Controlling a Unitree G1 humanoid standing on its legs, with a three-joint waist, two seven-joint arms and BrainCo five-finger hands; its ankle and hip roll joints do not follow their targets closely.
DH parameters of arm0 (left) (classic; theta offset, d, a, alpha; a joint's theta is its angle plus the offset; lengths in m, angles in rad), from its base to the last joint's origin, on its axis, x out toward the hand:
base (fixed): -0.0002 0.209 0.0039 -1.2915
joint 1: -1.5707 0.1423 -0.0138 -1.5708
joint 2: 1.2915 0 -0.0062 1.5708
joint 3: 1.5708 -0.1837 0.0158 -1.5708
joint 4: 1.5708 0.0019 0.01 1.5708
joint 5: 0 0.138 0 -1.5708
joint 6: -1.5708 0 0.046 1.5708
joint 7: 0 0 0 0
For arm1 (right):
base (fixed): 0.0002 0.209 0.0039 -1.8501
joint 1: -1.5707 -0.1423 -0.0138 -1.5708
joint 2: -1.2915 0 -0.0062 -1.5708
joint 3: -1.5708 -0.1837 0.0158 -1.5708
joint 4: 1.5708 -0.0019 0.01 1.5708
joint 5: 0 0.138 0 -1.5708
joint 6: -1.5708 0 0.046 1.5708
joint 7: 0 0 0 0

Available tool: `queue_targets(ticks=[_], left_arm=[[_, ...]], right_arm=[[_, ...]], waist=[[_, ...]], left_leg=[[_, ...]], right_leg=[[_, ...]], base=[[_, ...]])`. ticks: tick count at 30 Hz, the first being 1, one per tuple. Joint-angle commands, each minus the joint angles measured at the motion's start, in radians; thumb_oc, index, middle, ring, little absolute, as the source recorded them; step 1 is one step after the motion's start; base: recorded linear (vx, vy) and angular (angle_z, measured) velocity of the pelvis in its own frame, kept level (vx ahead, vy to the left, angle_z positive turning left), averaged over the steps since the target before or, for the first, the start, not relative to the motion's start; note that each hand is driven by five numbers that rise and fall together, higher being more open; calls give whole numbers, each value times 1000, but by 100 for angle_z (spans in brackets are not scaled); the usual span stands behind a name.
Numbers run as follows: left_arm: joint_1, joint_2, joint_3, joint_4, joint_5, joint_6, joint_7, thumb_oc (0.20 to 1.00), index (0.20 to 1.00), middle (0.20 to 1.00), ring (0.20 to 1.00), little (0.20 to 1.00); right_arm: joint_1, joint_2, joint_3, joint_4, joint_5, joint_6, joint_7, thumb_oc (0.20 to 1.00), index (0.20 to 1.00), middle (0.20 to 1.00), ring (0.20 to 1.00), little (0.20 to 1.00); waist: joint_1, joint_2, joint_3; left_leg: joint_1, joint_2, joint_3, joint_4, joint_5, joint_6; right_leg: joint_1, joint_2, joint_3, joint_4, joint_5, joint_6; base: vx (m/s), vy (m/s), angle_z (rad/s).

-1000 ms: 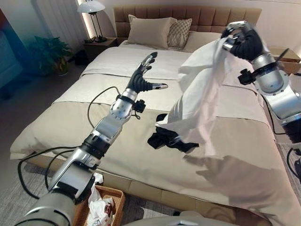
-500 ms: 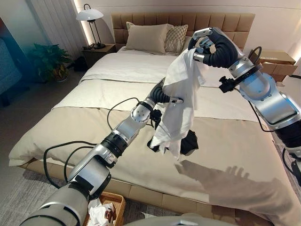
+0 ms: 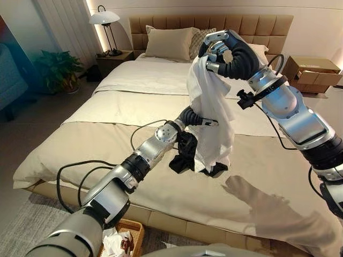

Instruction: Pick up clothes into the bucket

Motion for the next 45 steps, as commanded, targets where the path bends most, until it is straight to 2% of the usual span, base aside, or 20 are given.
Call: queue_targets(ticks=[1, 5, 6, 7, 8, 15, 16, 18, 19, 22, 23, 24, 26, 27, 28, 29, 30, 36, 40, 45], left_arm=[[-69, 19, -37, 12, -111, -16, -41, 200, 200, 200, 200, 200], [-35, 71, -26, -47, -199, -11, -64, 200, 200, 200, 200, 200], [-23, 79, -18, -52, -205, -14, -60, 200, 200, 200, 200, 200], [-13, 87, -6, -59, -210, -20, -55, 200, 200, 200, 200, 200], [-12, 88, -6, -60, -210, -19, -55, 200, 200, 200, 200, 200], [154, 136, 149, -136, -181, -70, 31, 200, 200, 200, 200, 200], [248, 189, 240, -180, -121, -82, 54, 200, 200, 200, 200, 200], [281, 201, 248, -197, -112, -79, 51, 200, 200, 200, 200, 200], [364, 263, 346, -232, -1, -96, 64, 200, 200, 200, 200, 200], [571, 302, 544, -271, 94, -110, 96, 200, 200, 200, 200, 200], [572, 302, 544, -271, 94, -109, 96, 200, 200, 200, 200, 200], [679, 307, 664, -282, 199, -120, 123, 200, 200, 200, 200, 200], [764, 294, 778, -291, 280, -129, 153, 200, 200, 200, 200, 200], [770, 293, 781, -296, 282, -128, 154, 200, 200, 200, 200, 200], [845, 253, 881, -305, 323, -142, 195, 200, 200, 200, 200, 200], [848, 253, 882, -308, 323, -141, 195, 200, 200, 200, 200, 200], [887, 216, 942, -315, 368, -155, 231, 200, 200, 200, 200, 200], [918, 211, 1021, -294, 505, -170, 336, 200, 200, 200, 200, 200], [893, 242, 1004, -207, 603, -176, 424, 200, 200, 200, 200, 200], [813, 275, 936, -58, 596, -180, 490, 200, 200, 200, 200, 200]], right_arm=[[-95, 3, -19, 0, 33, -54, -18, 200, 200, 200, 200, 200], [-57, 11, -35, 34, -8, -44, -29, 200, 200, 200, 200, 200], [-44, 12, -44, 36, -19, -41, -29, 467, 467, 467, 467, 467], [-33, 13, -52, 41, -31, -37, -32, 953, 953, 953, 953, 953], [-32, 13, -53, 41, -31, -37, -32, 1000, 1000, 1000, 1000, 1000], [204, 50, -267, 47, -45, -28, -74, 1000, 1000, 1000, 1000, 1000], [334, 67, -365, 71, -32, -27, -83, 1000, 1000, 1000, 1000, 1000], [371, 72, -389, 67, -33, -23, -80, 1000, 1000, 1000, 1000, 1000], [455, 85, -451, 108, -32, -18, -81, 1000, 1000, 1000, 1000, 1000], [607, 133, -546, 145, -22, -9, -77, 1000, 1000, 1000, 1000, 1000], [608, 133, -545, 144, -22, -8, -77, 1000, 1000, 1000, 1000, 1000], [685, 173, -594, 195, -30, -2, -72, 1000, 1000, 1000, 1000, 1000], [758, 218, -634, 235, -38, 8, -65, 1000, 1000, 1000, 1000, 1000], [760, 219, -633, 233, -38, 8, -64, 1000, 1000, 1000, 1000, 1000], [829, 276, -667, 280, -37, 10, -66, 1000, 1000, 1000, 1000, 1000], [830, 277, -666, 279, -38, 11, -66, 1000, 1000, 1000, 1000, 1000], [877, 325, -674, 357, -39, 9, -72, 1000, 1000, 1000, 1000, 1000], [907, 390, -635, 581, -53, 14, -103, 1000, 1000, 1000, 1000, 1000], [901, 402, -579, 693, -66, -7, -126, 1000, 1000, 1000, 1000, 1000], [889, 418, -515, 752, -57, -34, -151, 1000, 1000, 1000, 1000, 1000]], waist=[[7, -53, -51], [11, -53, -47], [12, -54, -48], [14, -55, -47], [14, -55, -48], [37, -64, -33], [48, -66, -23], [51, -67, -24], [62, -70, -10], [77, -76, -2], [76, -76, -1], [90, -80, 12], [96, -84, 22], [94, -84, 19], [101, -89, 42], [100, -89, 39], [105, -94, 59], [120, -107, 163], [126, -118, 225], [127, -141, 306]], left_leg=[[-27, -30, -40, 89, -110, -1], [-26, -30, -45, 84, -109, -2], [-26, -31, -47, 84, -108, -2], [-27, -32, -48, 84, -108, -1], [-27, -32, -48, 84, -108, -1], [-36, -38, -67, 94, -113, 6], [-48, -41, -73, 99, -105, 8], [-44, -39, -76, 98, -113, 7], [-58, -41, -80, 102, -103, 8], [-58, -40, -85, 102, -113, 7], [-56, -40, -85, 102, -113, 7], [-62, -41, -87, 104, -113, 7], [-73, -40, -90, 109, -113, 8], [-74, -40, -91, 110, -114, 8], [-93, -41, -96, 117, -112, 8], [-96, -41, -97, 118, -112, 8], [-117, -41, -104, 126, -109, 8], [-226, -47, -128, 166, -89, 5], [-309, -52, -149, 204, -77, 2], [-413, -45, -166, 255, -63, -5]], right_leg=[[0, -96, -47, 5, 26, 77], [0, -97, -50, 10, 25, 77], [1, -98, -52, 11, 25, 77], [0, -99, -53, 12, 24, 77], [0, -99, -54, 12, 24, 77], [1, -105, -69, 24, 16, 73], [-6, -108, -75, 29, 21, 71], [-2, -107, -79, 32, 10, 71], [-16, -109, -82, 38, 16, 69], [-13, -108, -88, 39, 4, 66], [-12, -108, -88, 39, 4, 66], [-15, -107, -91, 40, 3, 64], [-23, -106, -96, 44, 1, 63], [-24, -106, -96, 44, 0, 63], [-39, -103, -101, 52, -2, 60], [-41, -104, -102, 53, -2, 60], [-58, -104, -107, 60, -3, 58], [-150, -105, -127, 98, 6, 50], [-215, -108, -139, 121, 15, 46], [-299, -113, -138, 142, 30, 43]], base=[[34, 1, 1], [9, 0, 0], [0, 0, 0], [0, 0, 0], [0, 0, 0], [-12, 7, 8], [0, 0, 0], [-16, 5, 8], [-25, 10, 15], [16, 8, 11], [-1, 7, 6], [0, 0, 0], [-5, 1, 3], [-54, 8, 10], [-44, 6, 13], [-92, 18, 19], [-93, 11, 18], [-160, 6, 17], [-115, 4, 13], [-89, 4, 9]])
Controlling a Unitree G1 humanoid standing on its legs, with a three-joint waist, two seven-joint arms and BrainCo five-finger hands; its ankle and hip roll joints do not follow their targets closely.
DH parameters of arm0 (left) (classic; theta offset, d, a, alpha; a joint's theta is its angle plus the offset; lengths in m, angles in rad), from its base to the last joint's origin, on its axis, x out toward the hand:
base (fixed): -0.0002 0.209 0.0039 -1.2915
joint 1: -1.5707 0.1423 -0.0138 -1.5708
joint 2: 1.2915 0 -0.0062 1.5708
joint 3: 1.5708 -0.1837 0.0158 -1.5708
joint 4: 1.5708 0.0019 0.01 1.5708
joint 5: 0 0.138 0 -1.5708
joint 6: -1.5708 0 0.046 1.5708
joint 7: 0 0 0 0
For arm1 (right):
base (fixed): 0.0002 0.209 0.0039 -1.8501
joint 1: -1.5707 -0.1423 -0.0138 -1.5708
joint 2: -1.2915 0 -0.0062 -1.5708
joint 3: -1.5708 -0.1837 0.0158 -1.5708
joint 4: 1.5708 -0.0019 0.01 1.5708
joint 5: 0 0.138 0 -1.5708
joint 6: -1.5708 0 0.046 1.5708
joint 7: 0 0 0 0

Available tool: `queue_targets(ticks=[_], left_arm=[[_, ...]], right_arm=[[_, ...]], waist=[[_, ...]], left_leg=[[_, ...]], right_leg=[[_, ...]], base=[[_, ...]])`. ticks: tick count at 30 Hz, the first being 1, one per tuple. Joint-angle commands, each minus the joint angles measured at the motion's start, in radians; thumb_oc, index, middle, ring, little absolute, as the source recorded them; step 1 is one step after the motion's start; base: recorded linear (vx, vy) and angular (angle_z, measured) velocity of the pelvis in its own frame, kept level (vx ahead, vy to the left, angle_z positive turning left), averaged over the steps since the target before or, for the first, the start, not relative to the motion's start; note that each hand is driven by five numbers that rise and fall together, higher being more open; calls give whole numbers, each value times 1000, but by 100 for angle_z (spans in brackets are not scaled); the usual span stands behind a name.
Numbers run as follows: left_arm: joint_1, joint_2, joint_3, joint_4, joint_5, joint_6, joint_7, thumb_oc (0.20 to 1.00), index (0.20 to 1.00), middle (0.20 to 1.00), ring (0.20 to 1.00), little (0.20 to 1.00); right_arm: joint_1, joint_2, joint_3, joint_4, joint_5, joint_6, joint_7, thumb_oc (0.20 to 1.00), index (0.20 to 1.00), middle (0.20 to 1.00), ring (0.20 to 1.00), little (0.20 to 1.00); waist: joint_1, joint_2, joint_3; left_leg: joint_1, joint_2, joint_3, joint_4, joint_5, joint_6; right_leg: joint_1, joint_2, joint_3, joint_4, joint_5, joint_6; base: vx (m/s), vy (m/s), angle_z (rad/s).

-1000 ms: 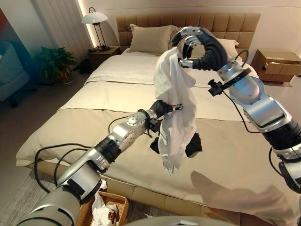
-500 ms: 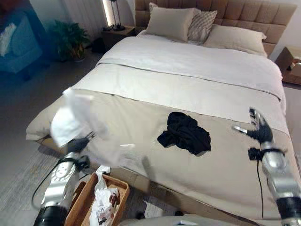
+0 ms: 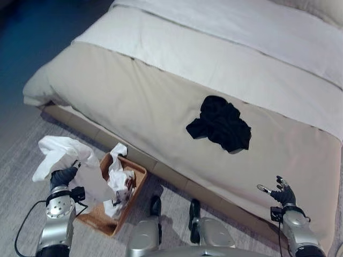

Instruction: Pick up clothes into the bucket

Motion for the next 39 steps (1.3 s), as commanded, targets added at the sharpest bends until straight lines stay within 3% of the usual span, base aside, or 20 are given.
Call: queue_targets(ticks=[1, 9, 14, 18, 20, 21, 25, 26, 27, 33, 39], left_arm=[[-75, 85, -26, 48, 36, -57, 94, 200, 200, 200, 200, 200], [-270, 217, -176, 263, 91, -51, 219, 200, 200, 200, 200, 200], [-356, 277, -233, 321, 104, -39, 246, 200, 200, 200, 200, 200], [-412, 328, -251, 328, 109, -10, 279, 200, 200, 200, 200, 200], [-414, 328, -251, 327, 109, -9, 279, 200, 200, 200, 200, 200], [-421, 333, -242, 338, 95, -1, 294, 200, 200, 200, 200, 200], [-435, 320, -237, 323, 54, 12, 305, 200, 200, 200, 200, 200], [-435, 320, -237, 323, 54, 12, 305, 369, 369, 369, 369, 369], [-429, 320, -232, 316, 58, 27, 315, 1000, 1000, 1000, 1000, 1000], [-450, 316, -249, 351, 116, 84, 314, 1000, 1000, 1000, 1000, 1000], [-442, 275, -214, 381, 75, 102, 307, 1000, 1000, 1000, 1000, 1000]], right_arm=[[-35, -13, 75, -10, -6, -67, -48, 1000, 1000, 1000, 1000, 1000], [-115, -10, 180, 68, 18, -118, -126, 1000, 1000, 1000, 1000, 1000], [-144, -23, 212, 42, 51, -137, -149, 1000, 1000, 1000, 1000, 1000], [-157, -39, 254, -39, 93, -160, -153, 1000, 1000, 1000, 1000, 1000], [-158, -38, 254, -39, 93, -160, -153, 1000, 1000, 1000, 1000, 1000], [-153, -41, 263, -76, 99, -166, -151, 1000, 1000, 1000, 1000, 1000], [-151, -50, 272, -107, 122, -168, -158, 1000, 1000, 1000, 1000, 1000], [-152, -50, 272, -107, 122, -167, -158, 1000, 1000, 1000, 1000, 1000], [-155, -55, 275, -120, 123, -165, -159, 1000, 1000, 1000, 1000, 1000], [-162, -67, 280, -136, 121, -155, -156, 1000, 1000, 1000, 1000, 1000], [-163, -62, 262, -155, 132, -148, -155, 1000, 1000, 1000, 1000, 1000]], waist=[[9, -51, 32], [-5, -102, 154], [-34, -135, 154], [-56, -167, 154], [-55, -166, 154], [-62, -173, 154], [-71, -166, 154], [-71, -166, 154], [-74, -165, 154], [-86, -162, 154], [-95, -160, 154]], left_leg=[[-85, -13, -32, 119, -59, -6], [-320, -11, -39, 268, -74, -7], [-486, -6, -36, 351, -87, -9], [-680, 14, -32, 539, -192, 2], [-685, 15, -33, 545, -194, 2], [-744, 15, -32, 610, -223, 13], [-832, 15, -34, 696, -254, 29], [-834, 15, -34, 697, -255, 30], [-857, 17, -33, 723, -263, 35], [-880, 13, -28, 735, -268, 41], [-870, 16, -20, 714, -257, 41]], right_leg=[[-78, -73, -9, 85, 16, 37], [-265, -70, 14, 130, 43, 37], [-405, -61, 28, 133, 70, 43], [-585, -36, 57, 245, 31, 57], [-589, -35, 57, 248, 30, 57], [-649, -32, 64, 311, 9, 57], [-738, -35, 62, 400, -23, 57], [-740, -35, 62, 402, -24, 57], [-769, -37, 63, 433, -32, 55], [-805, -48, 62, 444, -36, 56], [-800, -48, 60, 420, -26, 54]], base=[[-48, 23, 7], [-72, 32, 4], [-49, 78, -1], [44, 102, -15], [4, 47, -26], [4, 48, -23], [11, 67, -14], [3, 53, 1], [4, 38, -1], [3, 25, -6], [0, 0, 0]])
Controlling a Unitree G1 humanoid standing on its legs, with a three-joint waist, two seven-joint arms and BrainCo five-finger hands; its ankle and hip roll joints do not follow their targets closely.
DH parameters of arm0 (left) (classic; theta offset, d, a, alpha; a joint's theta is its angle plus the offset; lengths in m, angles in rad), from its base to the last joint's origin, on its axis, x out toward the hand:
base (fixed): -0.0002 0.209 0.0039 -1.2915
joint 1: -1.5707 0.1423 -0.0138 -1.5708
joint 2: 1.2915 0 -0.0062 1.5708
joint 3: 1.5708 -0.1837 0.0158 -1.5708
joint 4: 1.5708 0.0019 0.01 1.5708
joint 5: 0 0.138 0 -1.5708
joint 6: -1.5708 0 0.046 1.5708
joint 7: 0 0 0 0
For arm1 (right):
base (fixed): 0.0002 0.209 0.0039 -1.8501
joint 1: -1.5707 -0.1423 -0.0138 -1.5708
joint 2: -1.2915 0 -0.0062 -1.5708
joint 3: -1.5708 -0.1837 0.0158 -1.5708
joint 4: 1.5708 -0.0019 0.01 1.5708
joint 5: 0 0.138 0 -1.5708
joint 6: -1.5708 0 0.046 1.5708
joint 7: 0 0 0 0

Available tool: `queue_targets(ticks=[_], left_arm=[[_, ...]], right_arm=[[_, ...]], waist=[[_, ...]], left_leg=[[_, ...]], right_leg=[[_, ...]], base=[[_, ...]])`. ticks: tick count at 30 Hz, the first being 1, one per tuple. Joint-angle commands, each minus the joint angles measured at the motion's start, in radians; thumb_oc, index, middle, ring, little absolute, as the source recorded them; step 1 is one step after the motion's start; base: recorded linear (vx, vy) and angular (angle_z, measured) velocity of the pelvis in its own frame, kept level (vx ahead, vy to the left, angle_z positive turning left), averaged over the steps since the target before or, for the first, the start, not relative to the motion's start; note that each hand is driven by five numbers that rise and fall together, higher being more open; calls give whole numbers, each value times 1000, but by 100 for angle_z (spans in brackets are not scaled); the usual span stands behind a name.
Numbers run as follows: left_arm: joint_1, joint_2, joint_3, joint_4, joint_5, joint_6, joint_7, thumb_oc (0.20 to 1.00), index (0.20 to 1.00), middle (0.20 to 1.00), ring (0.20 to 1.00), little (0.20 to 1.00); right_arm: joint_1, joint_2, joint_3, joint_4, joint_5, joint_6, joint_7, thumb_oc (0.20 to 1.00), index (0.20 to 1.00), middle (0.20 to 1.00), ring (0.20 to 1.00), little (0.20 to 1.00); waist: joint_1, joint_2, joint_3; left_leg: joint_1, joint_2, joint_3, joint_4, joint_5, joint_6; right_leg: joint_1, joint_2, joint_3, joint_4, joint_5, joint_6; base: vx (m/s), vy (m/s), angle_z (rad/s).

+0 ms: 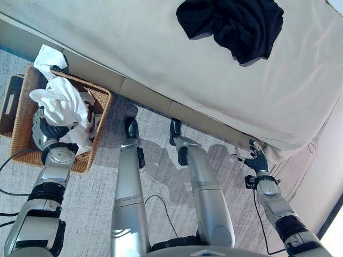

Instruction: Pick up clothes into the bucket

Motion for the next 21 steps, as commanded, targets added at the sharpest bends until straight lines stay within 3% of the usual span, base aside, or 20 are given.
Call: queue_targets(ticks=[1, 3, 4, 7, 10, 11, 12, 13, 14, 15, 18, 19, 21], left_arm=[[34, -5, 93, 42, -34, 5, 22, 1000, 1000, 1000, 1000, 1000], [47, -20, 106, 43, -48, 7, 24, 1000, 1000, 1000, 1000, 1000], [62, -65, 151, 53, -136, -8, 40, 1000, 1000, 1000, 1000, 1000], [93, -119, 190, 63, -216, -28, 46, 1000, 1000, 1000, 1000, 1000], [128, -194, 211, 34, -292, -67, 54, 1000, 1000, 1000, 1000, 1000], [151, -235, 218, -29, -290, -119, 92, 1000, 1000, 1000, 1000, 1000], [151, -235, 218, -29, -290, -119, 92, 1000, 1000, 1000, 1000, 1000], [170, -275, 211, -130, -264, -216, 165, 1000, 1000, 1000, 1000, 1000], [179, -278, 211, -132, -262, -215, 167, 1000, 1000, 1000, 1000, 1000], [189, -310, 213, -170, -241, -268, 208, 1000, 1000, 1000, 1000, 1000], [225, -348, 194, -277, -221, -317, 206, 1000, 1000, 1000, 1000, 1000], [236, -389, 176, -339, -264, -365, 168, 1000, 1000, 1000, 1000, 1000], [235, -396, 153, -379, -285, -391, 112, 1000, 1000, 1000, 1000, 1000]], right_arm=[[28, -39, -28, -90, 46, -11, -36, 1000, 1000, 1000, 1000, 1000], [27, -36, -41, -115, 57, -14, -43, 1000, 1000, 1000, 1000, 1000], [17, -26, -75, -189, 69, -29, -63, 1000, 1000, 1000, 1000, 1000], [10, -24, -116, -294, 67, -51, -98, 1000, 1000, 1000, 1000, 1000], [1, -26, -165, -438, 0, -75, -167, 1000, 1000, 1000, 1000, 1000], [-8, -33, -186, -502, -74, -91, -210, 1000, 1000, 1000, 1000, 1000], [-8, -33, -186, -502, -74, -91, -210, 1000, 1000, 1000, 1000, 1000], [-27, -30, -188, -536, -79, -123, -237, 1000, 1000, 1000, 1000, 1000], [-21, -31, -184, -534, -79, -123, -237, 1000, 1000, 1000, 1000, 1000], [-39, -31, -190, -542, -92, -132, -250, 1000, 1000, 1000, 1000, 1000], [-55, -40, -196, -538, -144, -112, -269, 1000, 1000, 1000, 1000, 1000], [-85, -32, -193, -515, -143, -105, -272, 1000, 1000, 1000, 1000, 1000], [-100, -30, -195, -504, -136, -103, -271, 1000, 1000, 1000, 1000, 1000]], waist=[[27, -53, -4], [28, -51, -4], [28, -48, -4], [30, -39, -4], [36, -22, -4], [48, -10, -4], [48, -10, -4], [64, 1, -4], [66, 4, -4], [84, 12, -4], [107, 28, -4], [128, 44, -4], [137, 55, -4]], left_leg=[[60, -9, -22, 46, -87, 11], [67, -9, -19, 39, -86, 11], [84, -5, -13, 23, -83, 11], [110, -7, -7, 0, -78, 10], [153, -11, 0, -41, -66, 7], [184, -17, 0, -68, -58, 5], [184, -17, 0, -68, -58, 5], [199, -32, 2, -119, -5, 2], [225, -29, -5, -117, -33, 0], [249, -38, 2, -157, 6, -1], [299, -52, -1, -203, 24, -3], [343, -63, -6, -234, 34, -2], [365, -70, -11, -254, 43, -4]], right_leg=[[59, -57, 6, -75, 43, 79], [62, -58, 7, -78, 44, 79], [72, -57, 10, -87, 48, 80], [89, -59, 13, -95, 48, 81], [120, -64, 13, -115, 51, 80], [145, -69, 12, -125, 51, 79], [145, -69, 12, -125, 51, 79], [156, -84, 3, -148, 79, 70], [177, -79, 7, -138, 52, 77], [195, -93, -2, -154, 75, 69], [239, -106, -10, -159, 71, 69], [272, -119, -14, -151, 64, 68], [287, -128, -18, -144, 56, 67]], base=[[0, 0, 0], [0, 0, 0], [0, 0, 0], [-15, -2, -6], [-8, -20, -5], [0, 0, 0], [-80, -74, 3], [-3, -53, 6], [-64, -105, 24], [12, -87, 25], [-7, -89, 22], [23, -55, 20], [23, -101, 18]])
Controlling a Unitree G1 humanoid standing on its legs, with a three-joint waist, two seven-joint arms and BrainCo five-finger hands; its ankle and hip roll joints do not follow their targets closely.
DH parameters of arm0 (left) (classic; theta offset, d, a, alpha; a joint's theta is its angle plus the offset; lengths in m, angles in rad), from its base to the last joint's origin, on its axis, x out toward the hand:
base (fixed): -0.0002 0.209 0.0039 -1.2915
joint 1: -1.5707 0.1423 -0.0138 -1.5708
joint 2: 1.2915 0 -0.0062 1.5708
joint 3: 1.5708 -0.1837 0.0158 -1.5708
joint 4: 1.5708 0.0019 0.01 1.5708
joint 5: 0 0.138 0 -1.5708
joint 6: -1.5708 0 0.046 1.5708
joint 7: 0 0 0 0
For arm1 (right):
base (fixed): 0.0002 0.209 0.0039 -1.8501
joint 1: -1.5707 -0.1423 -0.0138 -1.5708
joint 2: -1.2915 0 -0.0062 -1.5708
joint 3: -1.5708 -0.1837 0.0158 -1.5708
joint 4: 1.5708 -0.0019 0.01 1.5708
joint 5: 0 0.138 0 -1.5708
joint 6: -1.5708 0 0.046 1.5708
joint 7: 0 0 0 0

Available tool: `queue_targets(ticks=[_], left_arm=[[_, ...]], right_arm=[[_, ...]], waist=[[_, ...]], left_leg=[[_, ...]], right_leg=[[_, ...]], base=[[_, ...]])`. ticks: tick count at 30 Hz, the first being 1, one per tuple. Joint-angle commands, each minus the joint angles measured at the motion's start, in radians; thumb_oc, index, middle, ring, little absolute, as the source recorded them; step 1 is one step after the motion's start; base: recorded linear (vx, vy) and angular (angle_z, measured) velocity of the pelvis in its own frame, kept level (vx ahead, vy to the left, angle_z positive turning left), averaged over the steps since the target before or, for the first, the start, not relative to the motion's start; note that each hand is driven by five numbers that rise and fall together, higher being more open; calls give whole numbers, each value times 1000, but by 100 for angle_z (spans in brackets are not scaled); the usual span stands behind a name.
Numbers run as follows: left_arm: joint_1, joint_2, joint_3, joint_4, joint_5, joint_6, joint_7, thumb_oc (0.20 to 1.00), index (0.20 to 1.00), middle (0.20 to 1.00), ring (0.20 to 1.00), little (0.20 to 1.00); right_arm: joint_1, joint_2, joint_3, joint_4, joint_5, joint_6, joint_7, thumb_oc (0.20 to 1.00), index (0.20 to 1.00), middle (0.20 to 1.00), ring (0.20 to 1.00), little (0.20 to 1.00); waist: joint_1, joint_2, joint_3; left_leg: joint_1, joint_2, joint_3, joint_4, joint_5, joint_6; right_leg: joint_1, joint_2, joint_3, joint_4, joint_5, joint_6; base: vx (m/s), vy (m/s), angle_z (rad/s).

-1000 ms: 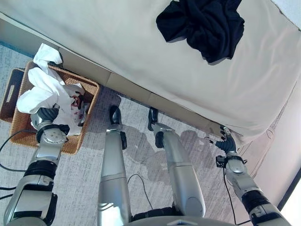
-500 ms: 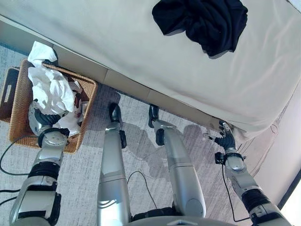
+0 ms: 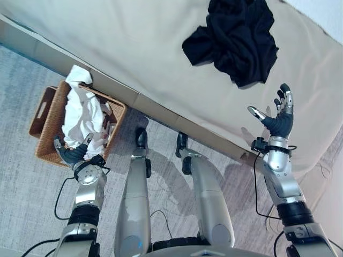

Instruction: Pick up clothes into the bucket

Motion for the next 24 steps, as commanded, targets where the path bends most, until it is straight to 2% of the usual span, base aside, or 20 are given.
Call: queue_targets(ticks=[1, 2, 3, 4, 5, 6, 7, 8, 9, 10, 11, 12, 13, 14, 15, 16, 17, 21, 24], left_arm=[[2, -10, -46, -75, -68, -128, -164, 1000, 1000, 1000, 1000, 1000], [3, -10, -46, -75, -70, -128, -166, 1000, 1000, 1000, 1000, 1000], [0, -28, -92, -96, -214, -130, -320, 1000, 1000, 1000, 1000, 1000], [1, -27, -92, -94, -218, -131, -325, 1000, 1000, 1000, 1000, 1000], [-1, -29, -139, -107, -251, -116, -413, 1000, 1000, 1000, 1000, 1000], [-2, -28, -139, -106, -253, -116, -416, 1000, 1000, 1000, 1000, 1000], [-4, -27, -228, -81, -293, -84, -518, 1000, 1000, 1000, 1000, 1000], [-5, -27, -228, -79, -295, -85, -520, 1000, 1000, 1000, 1000, 1000], [-8, -24, -300, -48, -296, -70, -565, 1000, 1000, 1000, 1000, 1000], [-9, -24, -300, -47, -296, -71, -565, 1000, 1000, 1000, 1000, 1000], [-2, 2, -401, 1, -239, -60, -627, 1000, 1000, 1000, 1000, 1000], [-3, 0, -401, 3, -239, -61, -627, 1000, 1000, 1000, 1000, 1000], [17, 8, -464, 85, -217, -35, -663, 1000, 1000, 1000, 1000, 1000], [18, 6, -480, 100, -201, -39, -667, 1000, 1000, 1000, 1000, 1000], [18, 5, -480, 101, -201, -39, -666, 1000, 1000, 1000, 1000, 1000], [41, -3, -510, 142, -188, -25, -674, 1000, 1000, 1000, 1000, 1000], [53, -6, -527, 155, -182, -22, -676, 1000, 1000, 1000, 1000, 1000], [97, -12, -594, 105, -198, -20, -686, 1000, 1000, 1000, 1000, 1000], [117, -11, -616, 69, -214, -21, -678, 1000, 1000, 1000, 1000, 1000]], right_arm=[[-44, -30, -43, -3, 13, -38, -24, 1000, 1000, 1000, 1000, 1000], [-44, -30, -43, -2, 14, -39, -24, 1000, 1000, 1000, 1000, 1000], [-112, -20, -31, 42, 34, -26, -14, 1000, 1000, 1000, 1000, 1000], [-112, -20, -31, 44, 34, -27, -14, 1000, 1000, 1000, 1000, 1000], [-186, -30, -28, 92, 11, -1, -12, 1000, 1000, 1000, 1000, 1000], [-187, -30, -28, 94, 11, -1, -12, 1000, 1000, 1000, 1000, 1000], [-313, -55, -13, 199, -27, 22, -43, 1000, 1000, 1000, 1000, 1000], [-316, -57, -12, 205, -26, 19, -44, 1000, 1000, 1000, 1000, 1000], [-414, -86, 17, 296, -49, 45, -57, 1000, 1000, 1000, 1000, 1000], [-416, -87, 17, 298, -48, 43, -57, 1000, 1000, 1000, 1000, 1000], [-539, -130, 53, 431, -103, 85, -103, 1000, 1000, 1000, 1000, 1000], [-543, -132, 55, 436, -102, 82, -104, 1000, 1000, 1000, 1000, 1000], [-648, -180, 118, 564, -118, 133, -83, 1000, 1000, 1000, 1000, 1000], [-695, -202, 150, 624, -122, 140, -82, 1000, 1000, 1000, 1000, 1000], [-697, -202, 152, 625, -122, 140, -82, 1000, 1000, 1000, 1000, 1000], [-789, -251, 230, 759, -165, 191, -64, 1000, 1000, 1000, 1000, 1000], [-837, -268, 267, 827, -185, 211, -61, 1000, 1000, 1000, 1000, 1000], [-938, -339, 344, 1059, -200, 255, -72, 1000, 1000, 1000, 1000, 1000], [-1000, -383, 410, 1147, -248, 298, -78, 1000, 1000, 1000, 1000, 1000]], waist=[[32, 79, -6], [30, 80, -6], [50, 110, -6], [48, 111, -6], [61, 139, -6], [59, 141, -6], [78, 182, -6], [76, 183, -6], [91, 218, -6], [89, 219, -6], [103, 258, -6], [102, 260, -6], [106, 275, -7], [108, 291, -6], [105, 285, -7], [111, 295, -7], [113, 304, -7], [113, 349, -6], [113, 372, -6]], left_leg=[[58, -59, -40, -9, -27, 13], [60, -60, -41, -12, -25, 13], [106, -71, -56, -61, -1, 10], [109, -72, -59, -65, 1, 10], [148, -82, -76, -104, 21, 7], [149, -83, -78, -106, 22, 7], [191, -89, -98, -155, 50, 1], [192, -90, -101, -159, 52, 0], [227, -93, -122, -212, 83, -10], [229, -93, -124, -215, 84, -10], [265, -98, -134, -262, 108, -17], [266, -98, -136, -265, 110, -17], [301, -97, -141, -297, 108, -29], [293, -97, -144, -311, 139, -28], [308, -98, -144, -312, 115, -30], [312, -97, -145, -323, 125, -36], [310, -96, -146, -328, 130, -38], [273, -102, -142, -318, 139, -47], [236, -97, -141, -326, 155, -54]], right_leg=[[75, -109, -25, -57, 57, 80], [77, -110, -26, -58, 57, 80], [117, -123, -43, -53, 41, 75], [121, -124, -46, -55, 41, 75], [154, -136, -63, -52, 29, 70], [156, -136, -66, -53, 28, 70], [186, -147, -86, -45, 16, 67], [187, -148, -88, -46, 16, 67], [212, -155, -105, -41, 4, 63], [213, -155, -107, -42, 4, 63], [230, -164, -118, -32, -11, 62], [231, -164, -119, -33, -11, 62], [245, -168, -113, -6, -60, 62], [232, -171, -123, -3, -38, 52], [243, -171, -114, 3, -69, 59], [238, -173, -114, 20, -85, 49], [226, -173, -112, 32, -91, 46], [171, -180, -88, 71, -102, 36], [110, -172, -70, 100, -111, 27]], base=[[19, -108, 23], [14, -160, 50], [2, -93, 46], [1, -150, 54], [4, -59, 32], [6, -108, 41], [7, -51, 33], [-2, -90, 51], [-5, -41, 41], [-15, -32, 41], [-4, 6, 24], [65, -42, 30], [-2, -18, 25], [79, -58, 18], [32, -84, 15], [108, -148, 24], [26, -127, 25], [10, -68, 13], [15, -60, 4]])
